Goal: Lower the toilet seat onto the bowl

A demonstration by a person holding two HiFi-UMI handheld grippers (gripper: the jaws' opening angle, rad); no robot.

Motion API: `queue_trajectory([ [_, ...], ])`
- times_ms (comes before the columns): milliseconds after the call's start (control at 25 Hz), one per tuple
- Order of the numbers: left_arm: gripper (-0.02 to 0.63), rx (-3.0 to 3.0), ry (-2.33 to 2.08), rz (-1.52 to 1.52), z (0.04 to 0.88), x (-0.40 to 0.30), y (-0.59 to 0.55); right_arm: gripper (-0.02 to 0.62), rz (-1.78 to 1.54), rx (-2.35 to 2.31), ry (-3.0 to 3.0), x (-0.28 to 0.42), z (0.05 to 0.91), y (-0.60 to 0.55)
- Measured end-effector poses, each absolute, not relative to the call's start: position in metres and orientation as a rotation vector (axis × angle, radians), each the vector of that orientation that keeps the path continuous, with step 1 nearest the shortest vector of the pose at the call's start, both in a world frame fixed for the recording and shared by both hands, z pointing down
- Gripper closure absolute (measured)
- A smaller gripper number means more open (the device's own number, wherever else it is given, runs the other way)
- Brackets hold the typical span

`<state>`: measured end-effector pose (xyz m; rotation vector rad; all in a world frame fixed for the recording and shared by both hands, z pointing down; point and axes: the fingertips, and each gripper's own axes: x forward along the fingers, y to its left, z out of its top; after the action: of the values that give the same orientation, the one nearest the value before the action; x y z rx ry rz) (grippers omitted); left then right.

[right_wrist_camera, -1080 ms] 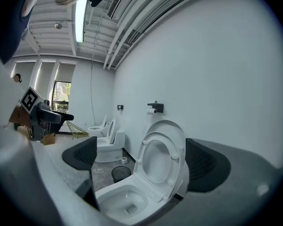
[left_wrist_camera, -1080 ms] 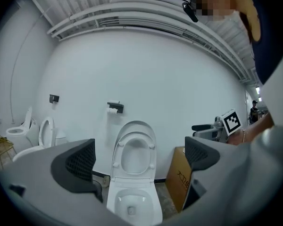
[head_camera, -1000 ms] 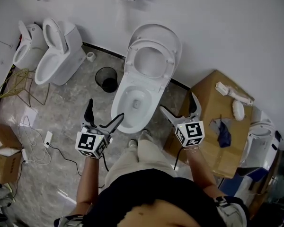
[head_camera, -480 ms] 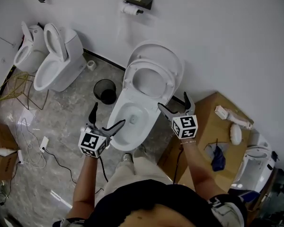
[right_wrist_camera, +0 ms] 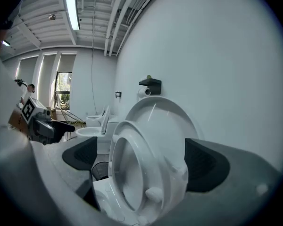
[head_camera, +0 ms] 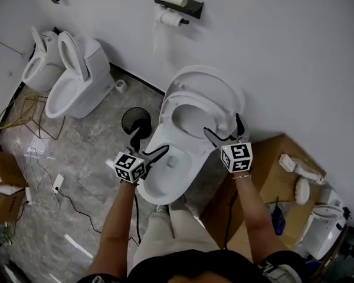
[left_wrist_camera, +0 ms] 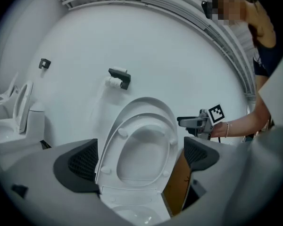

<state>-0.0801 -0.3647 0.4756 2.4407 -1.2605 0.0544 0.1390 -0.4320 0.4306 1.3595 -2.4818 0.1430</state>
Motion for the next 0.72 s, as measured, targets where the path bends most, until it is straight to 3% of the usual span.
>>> queue_trajectory([
  [360,0.035,2.422,-1.249,0.123,0.576,-0.089,-0.459,0.049,0.192,1.342,-2.562,0.136,0.47,-0.462],
  [480,0.085,2.492,-1.23,0.135,0.593,-0.082,-0.484,0.063,0.179,1.386,-2.593,0.136,0.478,-0.467],
  [600,0.23,2.503,-1.24,0.124,0.605,-0.081,-0.501,0.126,0.153,1.449,-2.618,0.143,0.48,-0.469],
  [720,0.235,2.492,-1.249,0.105,0.613,-0.082,-0.514,0.237,0.139,1.518,-2.609,0.154,0.478,-0.471],
])
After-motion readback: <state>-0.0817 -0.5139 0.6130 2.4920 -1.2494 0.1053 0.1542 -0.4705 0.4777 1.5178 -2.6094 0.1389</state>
